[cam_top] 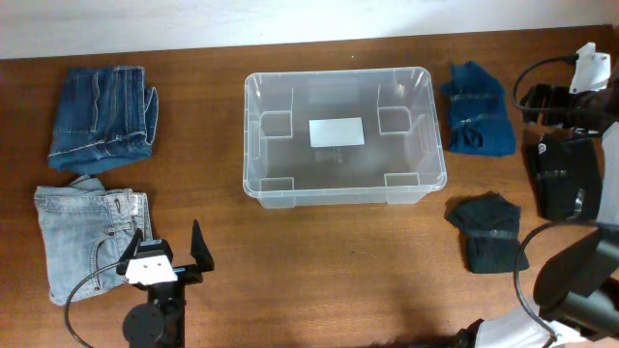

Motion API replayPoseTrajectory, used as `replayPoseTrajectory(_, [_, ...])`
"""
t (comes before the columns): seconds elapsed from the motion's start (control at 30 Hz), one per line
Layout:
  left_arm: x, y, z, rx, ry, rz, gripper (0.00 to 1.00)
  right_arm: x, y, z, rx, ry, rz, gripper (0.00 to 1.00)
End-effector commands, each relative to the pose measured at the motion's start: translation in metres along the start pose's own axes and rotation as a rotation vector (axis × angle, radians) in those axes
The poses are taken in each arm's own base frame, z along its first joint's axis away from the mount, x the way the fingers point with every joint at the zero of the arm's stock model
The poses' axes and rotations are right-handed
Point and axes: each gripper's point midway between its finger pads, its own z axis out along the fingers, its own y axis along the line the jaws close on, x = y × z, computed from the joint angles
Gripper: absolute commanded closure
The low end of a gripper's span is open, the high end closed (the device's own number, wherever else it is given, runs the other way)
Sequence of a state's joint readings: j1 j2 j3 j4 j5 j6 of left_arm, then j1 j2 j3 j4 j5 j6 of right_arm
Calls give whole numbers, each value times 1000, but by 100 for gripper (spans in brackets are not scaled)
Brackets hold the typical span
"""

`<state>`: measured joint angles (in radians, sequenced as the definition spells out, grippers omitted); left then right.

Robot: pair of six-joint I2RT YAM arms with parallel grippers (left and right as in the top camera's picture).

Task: Pack container
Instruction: 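Move the right gripper over the dark-blue folded garment at top right, then grasp the dark-blue folded garment with the right gripper and lift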

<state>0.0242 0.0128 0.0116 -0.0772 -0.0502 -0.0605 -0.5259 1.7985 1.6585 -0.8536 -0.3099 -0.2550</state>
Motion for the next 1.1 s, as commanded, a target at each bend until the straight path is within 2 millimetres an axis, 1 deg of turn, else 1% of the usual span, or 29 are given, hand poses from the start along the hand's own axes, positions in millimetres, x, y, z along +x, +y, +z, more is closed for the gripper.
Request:
replayPoseTrajectory(0.0, [1,0,0,5,-1,8,1,-7,16,15,-173,-40,-9,1])
replayPoseTrajectory(0.07, [1,0,0,5,-1,8,1,-6,17,23,-194,-40,-6,1])
replayPoseTrajectory(0.13, [1,0,0,5,-1,8,1,-4,13,35,-195,-31,-2,1])
replayPoseTrajectory(0.17, [1,0,0,5,-1,8,1,-1,11,42,-199,-18,2,2])
replayPoseTrajectory(0.3, [1,0,0,5,-1,8,1,11,8,63,-215,20,-13,1])
replayPoseTrajectory(0.33, [1,0,0,5,-1,8,1,16,5,74,-219,36,-5,1])
replayPoseTrajectory(0.53, [1,0,0,5,-1,8,1,27,-2,104,-227,58,-6,1])
replayPoseTrajectory(0.9, [1,0,0,5,-1,8,1,42,-14,150,-232,69,-6,1])
replayPoseTrajectory(1.07, [1,0,0,5,-1,8,1,49,-14,166,-257,68,-1,2])
